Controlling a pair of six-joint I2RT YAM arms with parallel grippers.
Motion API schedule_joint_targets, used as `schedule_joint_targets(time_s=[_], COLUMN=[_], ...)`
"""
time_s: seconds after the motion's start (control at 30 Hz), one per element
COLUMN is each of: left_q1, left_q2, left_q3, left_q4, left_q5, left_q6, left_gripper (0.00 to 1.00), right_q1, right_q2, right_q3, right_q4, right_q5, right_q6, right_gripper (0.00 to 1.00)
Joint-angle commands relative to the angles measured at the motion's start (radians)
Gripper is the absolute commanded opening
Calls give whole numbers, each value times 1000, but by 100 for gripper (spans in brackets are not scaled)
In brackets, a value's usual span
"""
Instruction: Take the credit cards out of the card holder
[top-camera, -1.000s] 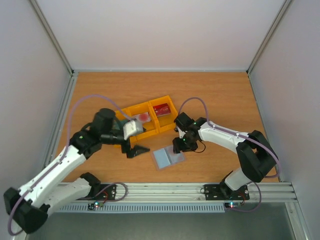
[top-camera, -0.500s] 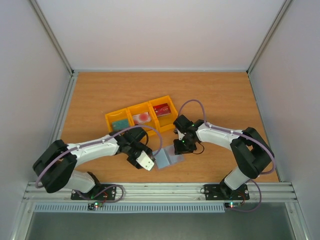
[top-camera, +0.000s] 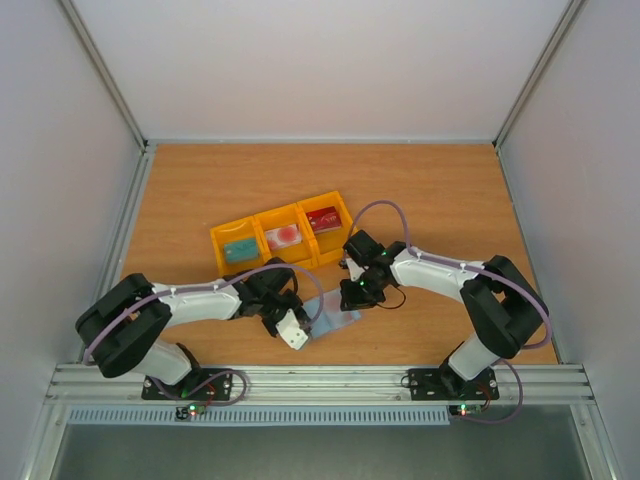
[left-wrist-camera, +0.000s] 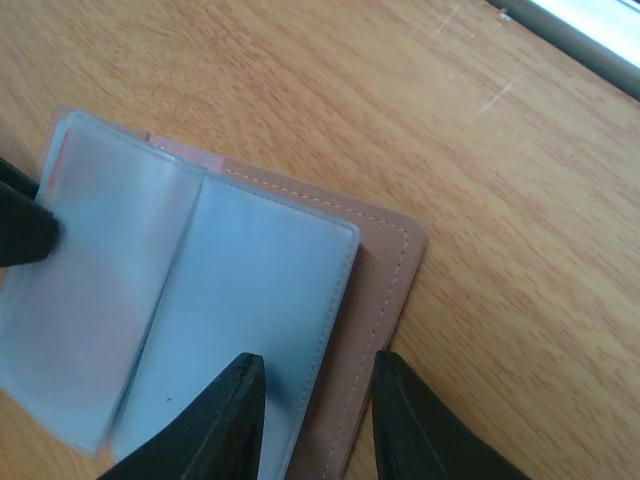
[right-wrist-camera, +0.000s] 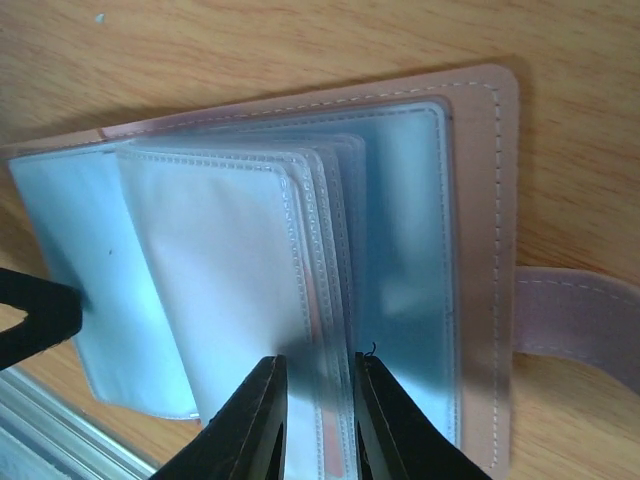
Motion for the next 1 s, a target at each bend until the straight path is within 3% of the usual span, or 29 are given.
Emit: schedule_joint_targets(time_s=[0.0, 0.33, 0.53, 0.97], left_q1=[-5, -5, -6, -5], left_q2=[41, 27, 21, 9], left_q3=[-50, -59, -74, -77], left_q4=[63, 68, 71, 65], left_q5=[-36, -41, -37, -42], left_q6=[52, 56, 64, 66], left_gripper=[31, 30, 30, 30], right_q1=[37, 39, 39, 39], right_q2=[-30, -45, -66, -67], right_q3=[18, 9, -21, 3], right_q4=[41, 102, 159, 41], right_q5=[-108, -191, -273, -50], right_q6=[5, 9, 9, -15], right_gripper=[20, 16, 25, 19])
